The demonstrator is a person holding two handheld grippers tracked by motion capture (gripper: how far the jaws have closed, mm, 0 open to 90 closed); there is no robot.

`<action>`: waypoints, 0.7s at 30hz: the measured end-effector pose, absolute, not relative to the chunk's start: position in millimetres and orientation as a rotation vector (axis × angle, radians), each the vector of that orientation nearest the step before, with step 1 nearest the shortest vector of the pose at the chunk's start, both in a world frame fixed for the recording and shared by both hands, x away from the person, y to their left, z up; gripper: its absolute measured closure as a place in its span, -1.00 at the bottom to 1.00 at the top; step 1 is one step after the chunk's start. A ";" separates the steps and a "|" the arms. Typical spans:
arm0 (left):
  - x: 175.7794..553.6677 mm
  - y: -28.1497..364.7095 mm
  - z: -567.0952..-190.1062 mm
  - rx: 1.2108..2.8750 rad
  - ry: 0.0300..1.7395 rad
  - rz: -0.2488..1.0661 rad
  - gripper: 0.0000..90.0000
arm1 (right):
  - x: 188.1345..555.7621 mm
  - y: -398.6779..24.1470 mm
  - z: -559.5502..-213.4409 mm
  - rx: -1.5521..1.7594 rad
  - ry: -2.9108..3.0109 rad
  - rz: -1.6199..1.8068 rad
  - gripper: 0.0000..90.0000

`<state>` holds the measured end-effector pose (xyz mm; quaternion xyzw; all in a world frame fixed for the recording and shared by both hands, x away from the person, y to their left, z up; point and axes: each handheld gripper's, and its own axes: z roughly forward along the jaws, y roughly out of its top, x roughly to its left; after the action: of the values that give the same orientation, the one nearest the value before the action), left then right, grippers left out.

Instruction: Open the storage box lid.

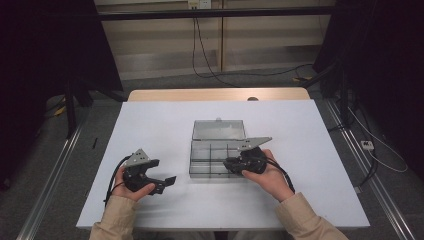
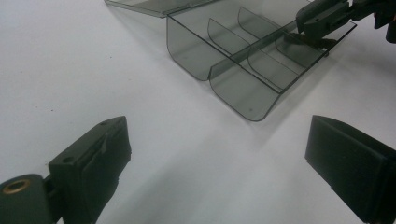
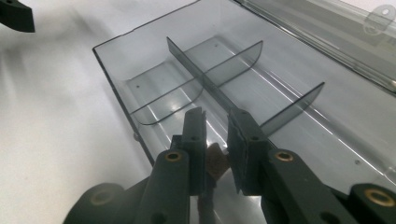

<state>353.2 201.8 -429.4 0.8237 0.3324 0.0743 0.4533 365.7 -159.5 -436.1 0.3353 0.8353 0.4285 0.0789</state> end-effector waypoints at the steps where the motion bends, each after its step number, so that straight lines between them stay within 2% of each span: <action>1: 353.2 201.7 -429.3 2.034 0.821 0.183 -0.85 | 365.6 -159.8 -436.2 1.007 2.502 1.280 0.72; 12: 353.3 201.5 -429.5 2.033 0.820 0.183 -0.85 | 363.2 -167.1 -436.5 1.014 2.511 1.304 0.95; 21: 353.2 201.5 -429.0 2.034 0.819 0.187 -0.85 | 361.4 -169.8 -438.3 1.020 2.514 1.299 0.97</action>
<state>353.2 201.5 -429.0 0.8237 0.3319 0.0756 0.4534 361.4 -169.8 -438.3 0.3382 0.8339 0.4309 0.0669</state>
